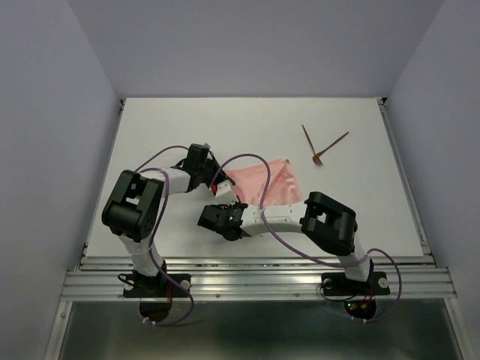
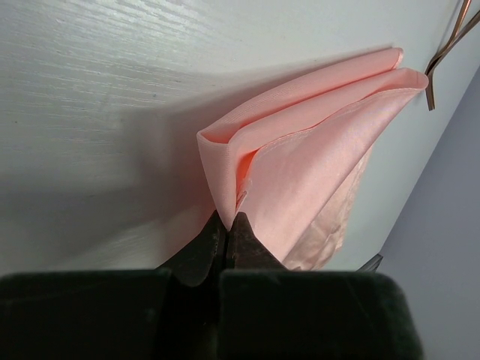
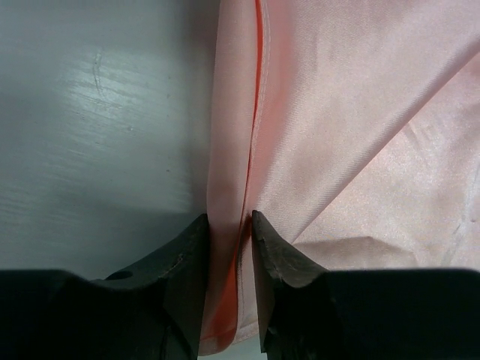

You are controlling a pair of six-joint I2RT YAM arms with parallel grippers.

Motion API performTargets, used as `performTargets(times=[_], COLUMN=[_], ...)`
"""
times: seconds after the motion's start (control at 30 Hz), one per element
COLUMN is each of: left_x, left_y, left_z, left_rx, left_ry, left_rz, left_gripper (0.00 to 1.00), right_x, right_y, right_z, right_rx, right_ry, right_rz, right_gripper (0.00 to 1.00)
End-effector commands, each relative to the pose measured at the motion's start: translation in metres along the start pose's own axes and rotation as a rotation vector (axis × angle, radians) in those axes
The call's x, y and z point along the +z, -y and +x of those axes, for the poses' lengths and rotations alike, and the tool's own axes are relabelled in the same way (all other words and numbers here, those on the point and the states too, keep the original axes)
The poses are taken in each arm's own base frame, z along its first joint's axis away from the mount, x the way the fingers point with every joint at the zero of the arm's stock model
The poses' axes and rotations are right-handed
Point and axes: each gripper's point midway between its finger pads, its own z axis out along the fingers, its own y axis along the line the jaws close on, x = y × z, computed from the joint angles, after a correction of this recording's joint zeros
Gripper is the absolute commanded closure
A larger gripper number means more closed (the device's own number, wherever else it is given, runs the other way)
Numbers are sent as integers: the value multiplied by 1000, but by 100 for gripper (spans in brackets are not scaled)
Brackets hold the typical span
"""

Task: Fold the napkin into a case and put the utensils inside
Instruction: Pick up the upper triangle-folded napkin from the center of the board.

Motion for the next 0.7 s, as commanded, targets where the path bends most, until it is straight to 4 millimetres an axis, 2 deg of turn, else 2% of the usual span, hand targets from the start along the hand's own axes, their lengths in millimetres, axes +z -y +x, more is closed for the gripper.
performTargets(times=[0.0,0.33,0.53,0.67], left_x=[-12,-12,-12,-12], left_y=[24,25,27,29], left_z=[-10,-10,-9,-7], left_rx=[35,43,71,86], left_ry=[42,42,36,24], left_rz=[53,55,69,81], left_gripper=[100,100,100,73], right_x=[0,-1,-1,-4], right_y=[7,9,8,7], right_z=[0,-2,-3,-8], right_rx=[0,7,3,12], right_ry=[21,29,29,39], right_rz=[56,63,61,46], right_gripper=[66,69,57,56])
